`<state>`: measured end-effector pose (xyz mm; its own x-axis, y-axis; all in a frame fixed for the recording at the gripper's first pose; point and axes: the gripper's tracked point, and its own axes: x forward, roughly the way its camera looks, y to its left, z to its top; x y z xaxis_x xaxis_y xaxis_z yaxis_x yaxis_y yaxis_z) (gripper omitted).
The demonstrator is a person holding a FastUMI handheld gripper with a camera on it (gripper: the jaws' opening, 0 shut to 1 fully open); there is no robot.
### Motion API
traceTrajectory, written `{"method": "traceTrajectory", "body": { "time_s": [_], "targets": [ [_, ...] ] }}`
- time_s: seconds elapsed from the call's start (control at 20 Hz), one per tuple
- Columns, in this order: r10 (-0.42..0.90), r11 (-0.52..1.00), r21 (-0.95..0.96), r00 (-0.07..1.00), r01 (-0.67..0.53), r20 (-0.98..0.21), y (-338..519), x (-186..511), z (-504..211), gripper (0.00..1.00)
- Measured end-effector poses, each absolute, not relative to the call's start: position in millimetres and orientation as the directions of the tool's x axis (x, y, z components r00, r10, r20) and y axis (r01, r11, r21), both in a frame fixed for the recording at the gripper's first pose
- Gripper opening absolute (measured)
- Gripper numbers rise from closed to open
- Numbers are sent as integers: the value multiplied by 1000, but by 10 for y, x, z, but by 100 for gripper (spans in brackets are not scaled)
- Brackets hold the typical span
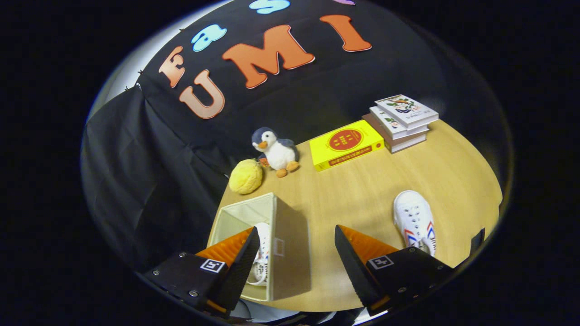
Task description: Open the storage box then place both shoes into the box .Put the left shoe in first, then the right shoe, with the right side of both shoes facing outward in a uniform manner.
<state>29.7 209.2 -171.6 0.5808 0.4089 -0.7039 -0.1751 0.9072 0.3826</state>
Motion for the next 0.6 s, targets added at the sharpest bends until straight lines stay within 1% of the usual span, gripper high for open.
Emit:
{"method": "traceTrajectory", "body": {
  "time_s": [0.3, 0.6],
  "targets": [
    [258, 964, 239, 604, -114, -754, 1005, 516, -2024, 99],
    [119, 993, 84, 567, -88, -815, 209, 513, -2536, 99]
  ]
}}
